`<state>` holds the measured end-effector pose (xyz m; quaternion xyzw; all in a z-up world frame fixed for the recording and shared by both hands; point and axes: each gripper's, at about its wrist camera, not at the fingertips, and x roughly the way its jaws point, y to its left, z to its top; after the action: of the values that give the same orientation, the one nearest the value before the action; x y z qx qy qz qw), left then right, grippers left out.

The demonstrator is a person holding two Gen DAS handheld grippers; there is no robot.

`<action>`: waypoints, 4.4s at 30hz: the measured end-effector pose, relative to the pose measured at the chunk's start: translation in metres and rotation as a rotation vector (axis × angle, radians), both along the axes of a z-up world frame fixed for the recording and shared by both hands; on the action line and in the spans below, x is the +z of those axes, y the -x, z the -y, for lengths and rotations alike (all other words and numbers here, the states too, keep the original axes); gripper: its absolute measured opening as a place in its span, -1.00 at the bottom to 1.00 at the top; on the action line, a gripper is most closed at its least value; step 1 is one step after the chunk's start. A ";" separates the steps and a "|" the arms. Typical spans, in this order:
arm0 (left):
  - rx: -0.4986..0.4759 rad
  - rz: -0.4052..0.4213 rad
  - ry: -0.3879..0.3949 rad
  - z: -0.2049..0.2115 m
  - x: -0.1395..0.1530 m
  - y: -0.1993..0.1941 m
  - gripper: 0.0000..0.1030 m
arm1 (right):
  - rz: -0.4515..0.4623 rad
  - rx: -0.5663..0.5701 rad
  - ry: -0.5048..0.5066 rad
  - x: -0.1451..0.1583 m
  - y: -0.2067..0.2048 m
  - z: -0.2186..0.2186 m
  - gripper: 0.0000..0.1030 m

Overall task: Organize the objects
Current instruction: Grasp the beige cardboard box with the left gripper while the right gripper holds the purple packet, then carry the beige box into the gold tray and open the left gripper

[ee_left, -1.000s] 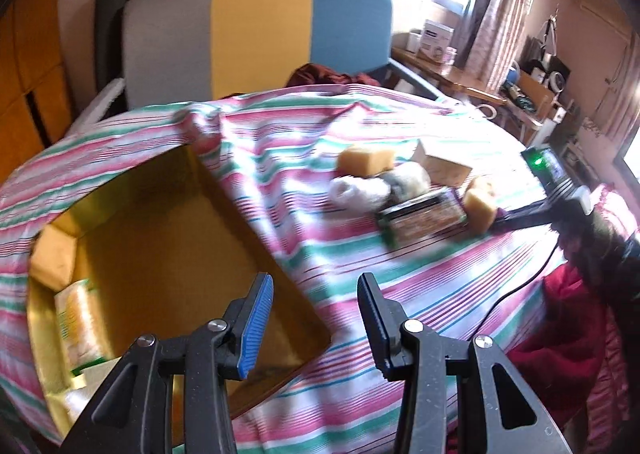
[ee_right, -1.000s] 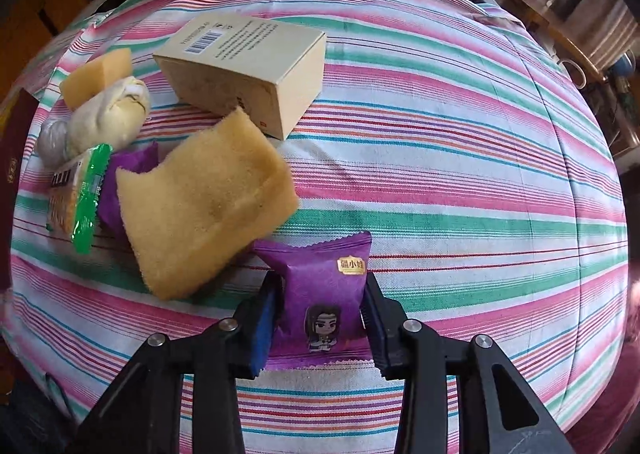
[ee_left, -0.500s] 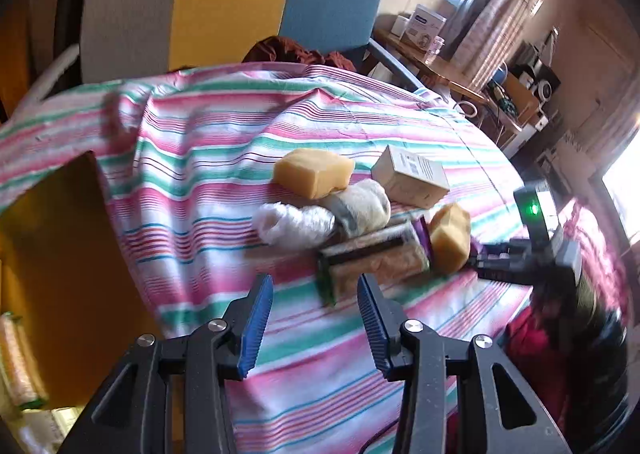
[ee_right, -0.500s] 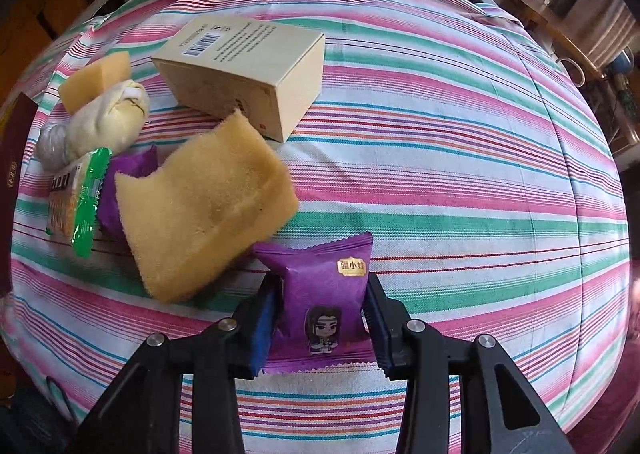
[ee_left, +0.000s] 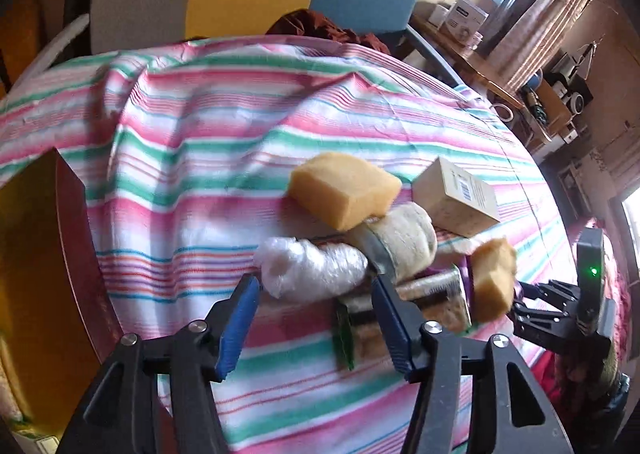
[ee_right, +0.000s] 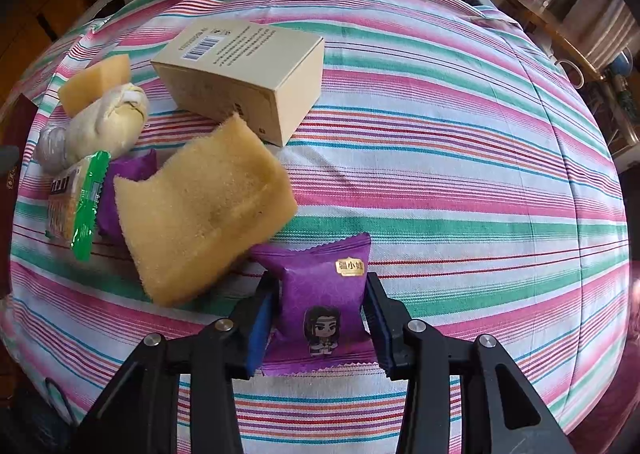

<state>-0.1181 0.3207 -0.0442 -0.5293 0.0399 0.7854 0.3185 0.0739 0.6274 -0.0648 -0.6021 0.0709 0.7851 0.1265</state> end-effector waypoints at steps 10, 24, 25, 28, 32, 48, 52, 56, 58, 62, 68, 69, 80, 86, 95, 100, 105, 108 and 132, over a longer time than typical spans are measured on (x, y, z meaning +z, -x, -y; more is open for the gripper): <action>-0.354 -0.244 0.043 -0.093 0.035 -0.024 0.53 | -0.002 -0.007 0.007 0.000 0.002 -0.001 -0.14; -0.920 -0.407 0.268 -0.211 -0.003 -0.033 0.68 | -0.009 -0.018 0.021 0.008 0.000 0.000 -0.07; -0.945 -0.408 0.281 -0.215 -0.006 -0.032 0.68 | -0.009 -0.019 0.021 0.009 0.000 -0.003 -0.06; -1.020 -0.410 0.307 -0.226 -0.015 -0.037 0.69 | -0.009 -0.022 0.020 0.009 -0.001 0.002 -0.01; -1.067 -0.414 0.323 -0.240 -0.023 -0.041 0.69 | -0.005 -0.027 0.015 0.010 0.000 0.003 0.11; -0.639 -0.236 0.079 -0.181 0.011 -0.023 -0.04 | -0.015 -0.038 0.040 0.017 -0.002 0.005 -0.03; -0.542 -0.264 0.019 -0.147 0.039 -0.041 -0.04 | -0.013 -0.040 0.044 0.019 0.000 0.003 -0.02; -0.456 -0.247 -0.029 -0.112 0.052 -0.047 -0.04 | -0.011 -0.035 0.037 0.021 -0.002 -0.004 -0.02; -0.418 -0.240 -0.043 -0.092 0.059 -0.053 -0.04 | -0.013 -0.036 0.035 0.018 -0.001 -0.006 -0.02; -0.351 -0.221 -0.058 -0.054 0.058 -0.060 -0.04 | -0.017 -0.038 0.038 0.016 -0.001 -0.008 -0.03; -0.272 -0.235 -0.100 -0.004 0.076 -0.062 -0.04 | -0.025 -0.051 0.054 0.015 -0.005 -0.012 -0.03; -0.261 -0.240 -0.109 0.005 0.079 -0.063 -0.04 | -0.026 -0.054 0.057 0.016 -0.005 -0.013 -0.03; -0.042 -0.218 -0.104 0.130 0.061 -0.071 -0.03 | -0.024 -0.065 0.047 0.012 -0.003 -0.010 -0.03; 0.176 -0.183 -0.106 0.221 0.045 -0.063 -0.04 | -0.018 -0.058 0.027 0.007 -0.001 -0.009 -0.03; 0.452 -0.091 -0.150 0.317 0.035 -0.007 -0.04 | -0.015 -0.066 -0.001 0.005 0.002 -0.002 -0.03; 0.504 -0.047 -0.133 0.318 0.021 0.034 -0.04 | -0.017 -0.076 -0.005 0.003 0.003 0.001 -0.02; 0.503 -0.050 -0.058 0.301 0.006 0.071 -0.03 | -0.017 -0.081 -0.011 0.001 0.005 0.002 -0.02; 0.509 -0.036 -0.005 0.296 -0.010 0.090 -0.03 | -0.016 -0.083 -0.018 0.000 0.006 0.004 -0.02; 0.481 -0.128 0.066 0.295 -0.011 0.076 0.48 | -0.016 -0.114 -0.037 -0.005 0.011 0.009 -0.05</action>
<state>-0.1939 0.0253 -0.0554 -0.4827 -0.0412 0.8688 0.1018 0.0630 0.6188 -0.0695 -0.5884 0.0917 0.7826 0.1816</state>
